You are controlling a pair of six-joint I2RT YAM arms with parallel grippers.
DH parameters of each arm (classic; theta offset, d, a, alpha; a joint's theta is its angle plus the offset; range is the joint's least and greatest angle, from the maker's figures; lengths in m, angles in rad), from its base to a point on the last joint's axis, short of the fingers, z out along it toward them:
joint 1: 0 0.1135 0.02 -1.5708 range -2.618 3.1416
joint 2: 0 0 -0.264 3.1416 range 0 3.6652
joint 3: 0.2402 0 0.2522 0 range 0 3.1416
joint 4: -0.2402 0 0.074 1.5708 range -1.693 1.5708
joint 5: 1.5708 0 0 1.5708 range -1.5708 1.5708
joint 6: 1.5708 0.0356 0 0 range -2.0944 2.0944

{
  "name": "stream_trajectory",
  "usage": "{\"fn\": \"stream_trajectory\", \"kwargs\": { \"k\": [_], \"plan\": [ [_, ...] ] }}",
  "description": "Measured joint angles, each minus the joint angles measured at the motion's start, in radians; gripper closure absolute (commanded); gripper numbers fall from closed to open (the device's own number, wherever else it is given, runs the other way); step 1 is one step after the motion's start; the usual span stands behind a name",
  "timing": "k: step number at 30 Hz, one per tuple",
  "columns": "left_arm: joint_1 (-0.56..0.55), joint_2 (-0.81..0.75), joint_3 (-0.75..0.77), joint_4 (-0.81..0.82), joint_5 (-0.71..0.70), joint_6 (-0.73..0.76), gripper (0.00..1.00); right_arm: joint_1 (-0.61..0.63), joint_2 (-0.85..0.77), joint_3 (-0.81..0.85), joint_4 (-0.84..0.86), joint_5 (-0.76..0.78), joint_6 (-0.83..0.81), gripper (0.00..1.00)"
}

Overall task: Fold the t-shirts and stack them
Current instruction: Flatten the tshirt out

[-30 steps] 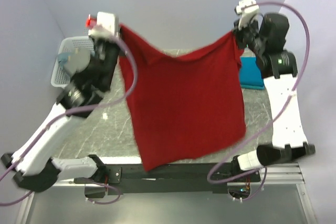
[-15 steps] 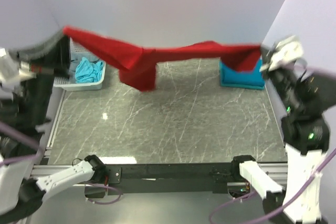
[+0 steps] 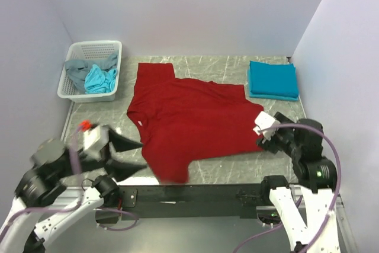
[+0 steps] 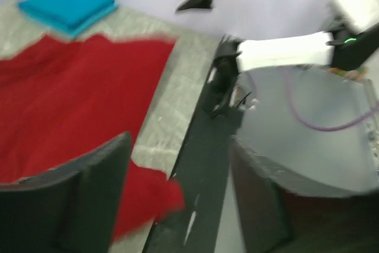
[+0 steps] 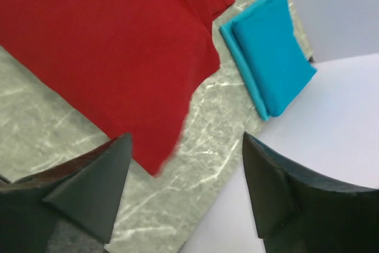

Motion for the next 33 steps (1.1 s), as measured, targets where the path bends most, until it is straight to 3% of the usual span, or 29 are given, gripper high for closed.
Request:
{"fn": "stream_trajectory", "kwargs": {
  "k": [4, 8, 11, 16, 19, 22, 23, 27, 28, 33],
  "plan": [
    [0.0, -0.097, 0.052, 0.002, 0.027, -0.034, 0.2, 0.0, -0.024, 0.035, -0.041, -0.018, -0.034, 0.14],
    [-0.002, -0.07, 0.105, 0.069, -0.07, -0.034, 0.22, 0.0, 0.047, 0.046, -0.01, -0.074, -0.011, 0.13],
    [-0.001, 0.045, 0.081, 0.139, -0.178, -0.055, 0.2, 0.0, 0.171, 0.044, 0.037, -0.145, 0.035, 0.17],
    [0.0, 0.379, 0.02, 0.224, -0.326, -0.122, 0.19, 0.002, 0.477, 0.023, 0.185, -0.23, 0.177, 0.35],
    [0.005, 0.581, -0.042, 0.286, -0.349, -0.183, 0.33, 0.018, 0.68, 0.006, 0.286, -0.206, 0.276, 0.44],
    [0.006, 0.757, -0.112, 0.356, -0.341, -0.237, 0.42, 0.058, 0.831, 0.007, 0.352, -0.153, 0.351, 0.63],
    [0.006, 0.811, -0.124, 0.378, -0.34, -0.253, 0.45, 0.075, 0.877, 0.014, 0.365, -0.134, 0.373, 0.73],
    [0.009, 1.01, -0.126, 0.443, -0.377, -0.287, 0.57, 0.139, 1.071, 0.074, 0.423, -0.019, 0.456, 0.77],
    [0.011, 1.046, -0.115, 0.448, -0.393, -0.29, 0.64, 0.145, 1.104, 0.087, 0.436, 0.011, 0.467, 0.77],
    [0.044, 1.279, 0.021, 0.45, -0.503, -0.319, 0.71, 0.195, 1.233, 0.143, 0.468, 0.132, 0.506, 0.8]
  ]
}}
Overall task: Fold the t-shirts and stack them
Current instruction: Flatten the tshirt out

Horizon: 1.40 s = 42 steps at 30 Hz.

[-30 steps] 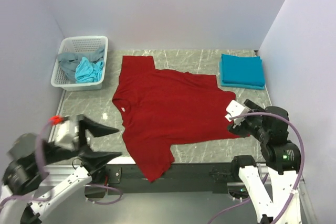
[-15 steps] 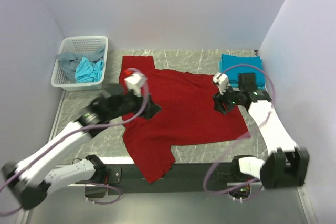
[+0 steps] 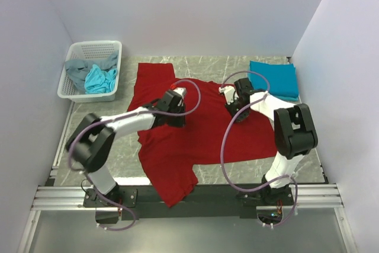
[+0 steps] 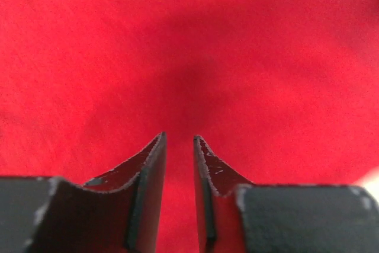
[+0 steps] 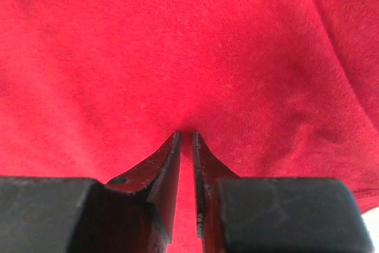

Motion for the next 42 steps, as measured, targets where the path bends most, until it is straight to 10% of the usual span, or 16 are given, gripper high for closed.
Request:
{"fn": "stream_trajectory", "kwargs": {
  "k": [6, 36, 42],
  "plan": [
    [0.018, 0.115, 0.002, 0.024, -0.028, -0.034, 0.73, 0.011, 0.011, 0.001, -0.016, 0.081, -0.001, 0.8],
    [-0.243, -0.605, -0.62, -0.127, 0.129, -0.397, 0.71, 0.093, -0.402, -0.24, -0.32, -0.012, -0.104, 0.63],
    [-0.284, -0.749, -0.597, -0.192, 0.085, -0.435, 0.39, -0.112, -0.308, 0.114, -0.272, -0.153, -0.075, 0.6]
  ]
}}
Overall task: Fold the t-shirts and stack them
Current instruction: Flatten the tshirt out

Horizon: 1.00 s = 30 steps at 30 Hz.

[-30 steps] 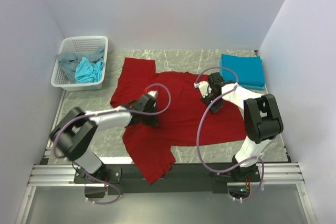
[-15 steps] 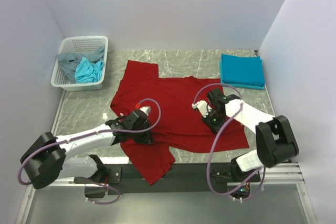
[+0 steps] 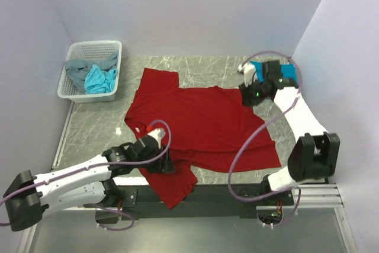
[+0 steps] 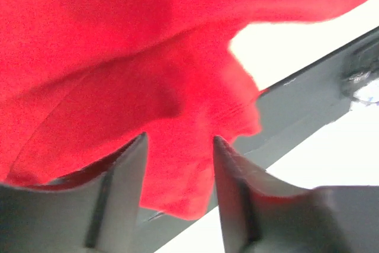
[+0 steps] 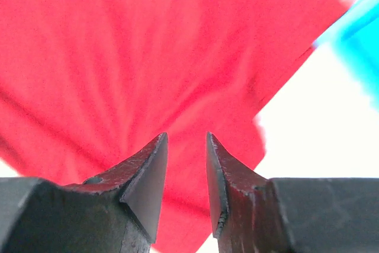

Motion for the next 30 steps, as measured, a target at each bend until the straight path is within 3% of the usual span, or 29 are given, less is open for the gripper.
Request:
{"fn": "stream_trajectory", "kwargs": {
  "k": [1, 3, 7, 15, 19, 24, 30],
  "plan": [
    [0.0, -0.018, 0.029, -0.013, -0.022, 0.007, 0.3, -0.021, 0.021, 0.044, 0.016, -0.027, 0.005, 0.6],
    [0.004, -0.02, 0.092, -0.012, -0.064, 0.033, 0.28, -0.048, 0.08, 0.108, 0.054, -0.087, 0.021, 0.6],
    [0.072, 0.101, 0.236, 0.037, -0.093, 0.13, 0.37, -0.044, 0.196, 0.112, 0.096, -0.121, 0.074, 0.6],
    [0.283, 0.674, 0.534, 0.155, -0.067, 0.307, 0.59, -0.015, 0.403, 0.1, 0.15, 0.054, 0.137, 0.71],
    [0.302, 0.815, 0.559, 0.162, -0.068, 0.331, 0.63, 0.02, 0.438, 0.09, 0.153, 0.129, 0.138, 0.73],
    [0.299, 0.72, 0.44, 0.192, -0.048, 0.312, 0.64, 0.063, 0.438, 0.069, 0.117, 0.147, 0.126, 0.79],
    [0.296, 0.432, 0.158, 0.205, 0.012, 0.215, 0.64, 0.087, 0.437, 0.044, 0.064, 0.122, 0.105, 0.8]
  ]
}}
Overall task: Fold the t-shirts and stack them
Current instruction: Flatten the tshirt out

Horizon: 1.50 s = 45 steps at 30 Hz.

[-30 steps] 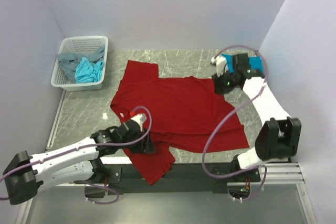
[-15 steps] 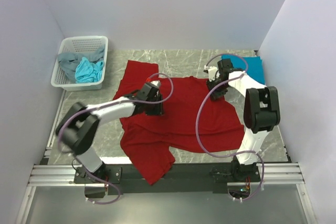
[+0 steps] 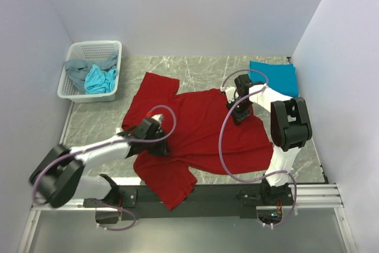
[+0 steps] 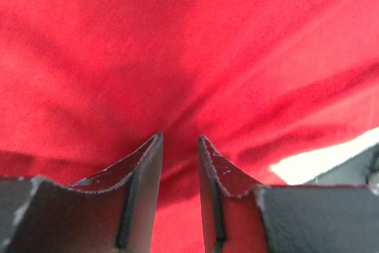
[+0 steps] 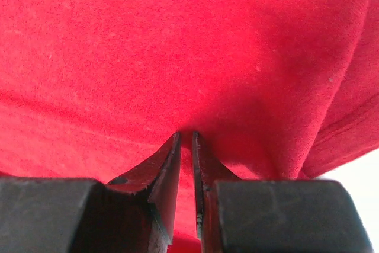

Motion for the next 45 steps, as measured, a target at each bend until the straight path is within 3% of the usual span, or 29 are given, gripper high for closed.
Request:
{"fn": "stream_trajectory", "kwargs": {
  "k": [6, 11, 14, 15, 19, 24, 31, 38, 45],
  "plan": [
    [-0.005, -0.249, -0.162, -0.046, 0.008, -0.098, 0.64, 0.077, -0.048, -0.066, -0.006, 0.011, -0.022, 0.8],
    [-0.014, -0.37, -0.149, -0.129, 0.003, -0.125, 0.61, 0.137, -0.071, -0.086, -0.04, -0.011, -0.019, 0.78],
    [-0.015, -0.43, -0.076, -0.195, -0.018, -0.113, 0.48, 0.136, -0.08, -0.068, -0.076, -0.026, -0.018, 0.76],
    [-0.015, -0.442, -0.037, -0.212, -0.029, -0.103, 0.4, 0.132, -0.086, -0.051, -0.088, -0.029, -0.018, 0.75],
    [0.015, -0.431, 0.15, -0.244, -0.083, -0.014, 0.29, 0.104, -0.107, 0.053, -0.102, -0.044, -0.011, 0.72],
    [0.21, -0.245, 0.411, -0.195, -0.033, 0.141, 0.33, -0.016, -0.119, 0.183, -0.06, -0.118, 0.008, 0.72],
    [0.49, 0.287, 0.715, -0.112, 0.104, 0.28, 0.48, -0.174, -0.16, 0.158, -0.006, -0.321, -0.016, 0.64],
    [0.581, 0.77, 1.109, -0.195, 0.077, 0.381, 0.55, -0.161, -0.216, 0.091, 0.002, -0.406, -0.031, 0.64],
    [0.581, 1.033, 1.463, -0.287, -0.01, 0.48, 0.55, -0.162, -0.212, 0.091, -0.002, -0.441, -0.037, 0.64]
  ]
}}
